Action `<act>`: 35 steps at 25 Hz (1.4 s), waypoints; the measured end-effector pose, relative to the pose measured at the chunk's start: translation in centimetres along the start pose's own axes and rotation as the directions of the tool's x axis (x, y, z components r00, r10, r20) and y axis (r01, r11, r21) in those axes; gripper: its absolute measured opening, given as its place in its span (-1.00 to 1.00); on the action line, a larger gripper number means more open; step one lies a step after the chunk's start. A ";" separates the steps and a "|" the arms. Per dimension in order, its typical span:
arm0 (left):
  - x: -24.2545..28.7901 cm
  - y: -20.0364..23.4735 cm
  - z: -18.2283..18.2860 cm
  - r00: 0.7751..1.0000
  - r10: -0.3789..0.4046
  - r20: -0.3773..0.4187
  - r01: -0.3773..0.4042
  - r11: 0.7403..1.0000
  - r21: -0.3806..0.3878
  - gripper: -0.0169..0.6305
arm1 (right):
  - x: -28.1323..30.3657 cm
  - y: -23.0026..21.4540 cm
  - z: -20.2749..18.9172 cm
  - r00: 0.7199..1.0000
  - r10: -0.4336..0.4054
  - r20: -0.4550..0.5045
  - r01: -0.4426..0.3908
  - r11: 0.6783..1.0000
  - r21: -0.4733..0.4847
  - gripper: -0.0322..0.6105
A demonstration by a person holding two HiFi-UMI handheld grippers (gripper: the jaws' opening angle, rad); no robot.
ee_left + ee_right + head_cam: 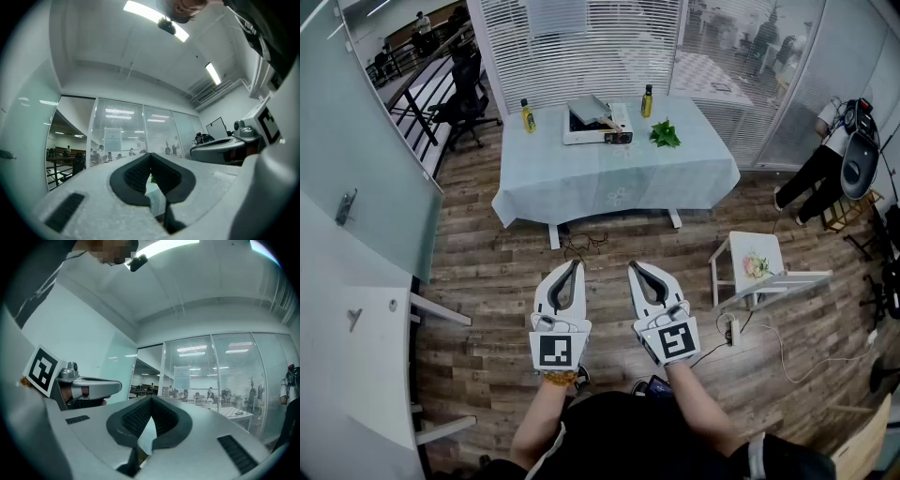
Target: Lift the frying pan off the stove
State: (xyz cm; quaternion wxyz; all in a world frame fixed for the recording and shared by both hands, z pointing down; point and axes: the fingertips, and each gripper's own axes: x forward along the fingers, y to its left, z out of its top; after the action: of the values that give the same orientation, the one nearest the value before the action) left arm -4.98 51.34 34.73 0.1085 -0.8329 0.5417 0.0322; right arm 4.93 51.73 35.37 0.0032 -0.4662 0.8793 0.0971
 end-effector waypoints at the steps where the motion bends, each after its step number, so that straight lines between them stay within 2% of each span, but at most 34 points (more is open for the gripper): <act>1: 0.0 0.4 -0.2 1.000 -0.005 -0.006 0.005 1.000 -0.008 -0.90 | 0.4 0.2 0.2 1.000 -0.005 0.010 0.005 1.000 0.012 -0.94; 5: 0.0 2.4 -0.8 0.999 -0.029 -0.024 0.028 0.999 -0.031 -0.90 | 2.1 1.7 0.7 0.999 0.010 0.036 -0.012 0.999 0.047 -0.94; 8: -0.3 4.1 -1.0 0.999 -0.048 -0.002 0.048 0.998 -0.043 -0.90 | 3.4 3.0 0.5 0.999 0.019 0.026 -0.021 0.998 0.055 -0.94; 14: -0.4 7.0 -2.0 0.994 -0.106 -0.005 0.106 0.993 -0.047 -0.90 | 6.0 4.4 0.0 1.000 -0.026 -0.015 0.026 0.999 0.019 -0.94; 21: 0.6 9.9 -3.2 0.991 -0.136 -0.013 0.135 0.990 -0.046 -0.90 | 8.5 5.7 -1.1 0.998 -0.046 -0.052 0.046 0.999 0.013 -0.77; 30: 5.9 10.0 -5.1 0.992 -0.124 -0.036 0.122 0.991 -0.046 -0.90 | 12.0 1.2 -3.3 0.998 -0.034 -0.045 0.036 0.999 0.032 -0.73; 35: 11.2 9.3 -5.5 0.993 -0.107 -0.051 0.107 0.994 -0.004 -0.90 | 14.5 -3.9 -4.5 1.000 -0.010 -0.025 0.011 0.997 0.070 -0.70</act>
State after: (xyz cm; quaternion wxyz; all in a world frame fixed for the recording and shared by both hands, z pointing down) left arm -9.23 36.46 36.85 0.0956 -0.8613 0.4990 0.0055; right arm 0.33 36.88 37.76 0.0094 -0.4716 0.8797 0.0603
